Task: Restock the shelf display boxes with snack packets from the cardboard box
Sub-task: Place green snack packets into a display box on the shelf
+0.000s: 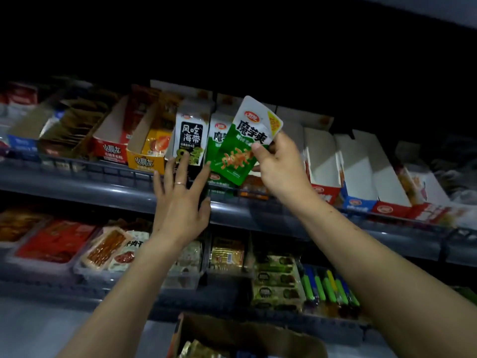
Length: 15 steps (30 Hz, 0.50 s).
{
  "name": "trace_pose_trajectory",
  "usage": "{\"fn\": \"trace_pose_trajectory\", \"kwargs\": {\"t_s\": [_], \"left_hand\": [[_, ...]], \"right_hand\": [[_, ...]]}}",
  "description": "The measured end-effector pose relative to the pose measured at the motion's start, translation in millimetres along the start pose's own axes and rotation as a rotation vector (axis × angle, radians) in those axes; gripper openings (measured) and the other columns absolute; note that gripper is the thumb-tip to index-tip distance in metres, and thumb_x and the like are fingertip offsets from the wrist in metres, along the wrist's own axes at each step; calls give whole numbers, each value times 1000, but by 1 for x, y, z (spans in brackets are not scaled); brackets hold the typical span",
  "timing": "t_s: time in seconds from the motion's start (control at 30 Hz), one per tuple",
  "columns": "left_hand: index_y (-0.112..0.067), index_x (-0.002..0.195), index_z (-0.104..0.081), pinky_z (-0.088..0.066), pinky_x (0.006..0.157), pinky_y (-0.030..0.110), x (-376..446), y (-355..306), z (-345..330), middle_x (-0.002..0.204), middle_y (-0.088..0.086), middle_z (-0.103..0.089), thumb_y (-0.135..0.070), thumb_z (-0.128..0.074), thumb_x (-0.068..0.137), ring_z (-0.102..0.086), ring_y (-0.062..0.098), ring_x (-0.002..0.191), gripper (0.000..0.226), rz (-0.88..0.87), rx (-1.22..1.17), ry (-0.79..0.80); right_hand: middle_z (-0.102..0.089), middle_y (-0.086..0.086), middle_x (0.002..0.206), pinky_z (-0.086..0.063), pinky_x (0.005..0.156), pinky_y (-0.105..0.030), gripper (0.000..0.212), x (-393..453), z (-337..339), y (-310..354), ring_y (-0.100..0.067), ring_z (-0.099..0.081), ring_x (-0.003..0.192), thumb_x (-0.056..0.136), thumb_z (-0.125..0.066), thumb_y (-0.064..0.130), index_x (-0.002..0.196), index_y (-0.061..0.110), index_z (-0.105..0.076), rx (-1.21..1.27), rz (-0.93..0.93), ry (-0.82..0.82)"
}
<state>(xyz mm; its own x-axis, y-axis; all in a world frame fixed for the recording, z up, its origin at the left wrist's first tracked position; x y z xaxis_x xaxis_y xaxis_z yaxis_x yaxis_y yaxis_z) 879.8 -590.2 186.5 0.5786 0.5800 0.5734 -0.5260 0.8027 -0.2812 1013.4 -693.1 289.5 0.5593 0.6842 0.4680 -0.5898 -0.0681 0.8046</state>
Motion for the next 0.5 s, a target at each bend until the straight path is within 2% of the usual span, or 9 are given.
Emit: {"fn": "trace_pose_trajectory", "kwargs": {"t_s": [0.03,0.07,0.13,0.2,0.23,0.33,0.43,0.5], "left_hand": [[-34,149,-25,0,116,59,3,4,0,160,11,-10,-30,-60,87,1,34,146,71,8,4,2],[-35,149,-25,0,116,59,5,5,0,159,10,-13,-30,-59,87,0,33,146,71,9,5,5],[-37,146,-28,-1,115,61,5,2,0,157,10,-20,-29,-61,86,-4,34,146,69,-1,0,4],[-37,143,-30,-4,114,63,6,2,2,154,11,-26,-27,-63,83,-8,35,144,69,10,-12,-7],[-37,142,-30,-5,114,64,6,2,2,153,11,-27,-27,-64,83,-9,35,144,69,16,-11,-3],[-36,141,-33,-6,113,65,7,4,1,152,9,-28,-28,-63,83,-10,34,143,67,16,0,-2],[-36,141,-34,-4,114,63,7,6,1,152,8,-28,-27,-63,83,-8,32,143,65,13,-25,-13],[-36,140,-34,-5,113,63,7,6,1,151,8,-29,-26,-64,82,-9,33,143,66,5,-35,-23]], "right_hand": [[-62,10,99,-54,81,-23,14,11,-5,5,-4,-61,96,100,-50,15,112,22,-53,-29,24,-2],[-63,5,102,-53,80,-22,15,20,-10,7,-10,-61,97,100,-50,16,114,20,-54,-76,39,-4],[-64,-2,108,-48,72,-18,22,34,-16,6,-12,-60,93,100,-50,18,121,15,-55,-189,62,-15],[-65,-2,108,-51,76,-26,25,46,-27,4,-13,-61,93,99,-52,18,124,15,-56,-241,62,26],[-65,-1,106,-54,78,-31,24,50,-32,2,-15,-61,93,97,-55,18,121,16,-57,-297,61,55],[-66,-4,97,-56,77,-42,26,63,-38,-12,-25,-63,88,85,-72,27,107,17,-61,-698,24,55],[-67,-5,99,-56,72,-41,39,63,-32,-24,-27,-65,89,76,-79,37,106,18,-63,-831,-116,31],[-66,-4,97,-53,67,-37,38,61,-29,-27,-27,-64,86,76,-80,38,101,15,-63,-867,-151,28]]}}
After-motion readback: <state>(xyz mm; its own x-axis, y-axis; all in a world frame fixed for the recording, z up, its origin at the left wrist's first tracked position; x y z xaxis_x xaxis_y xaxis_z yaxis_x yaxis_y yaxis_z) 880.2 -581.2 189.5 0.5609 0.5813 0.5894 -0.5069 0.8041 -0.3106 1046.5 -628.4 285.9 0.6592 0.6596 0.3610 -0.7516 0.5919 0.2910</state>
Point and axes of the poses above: each hand's wrist, its own x-axis towards the middle knuckle, its own z-axis out of the back of the hand, y = z × x, the point moved 7 cm from there along x, towards the middle knuckle
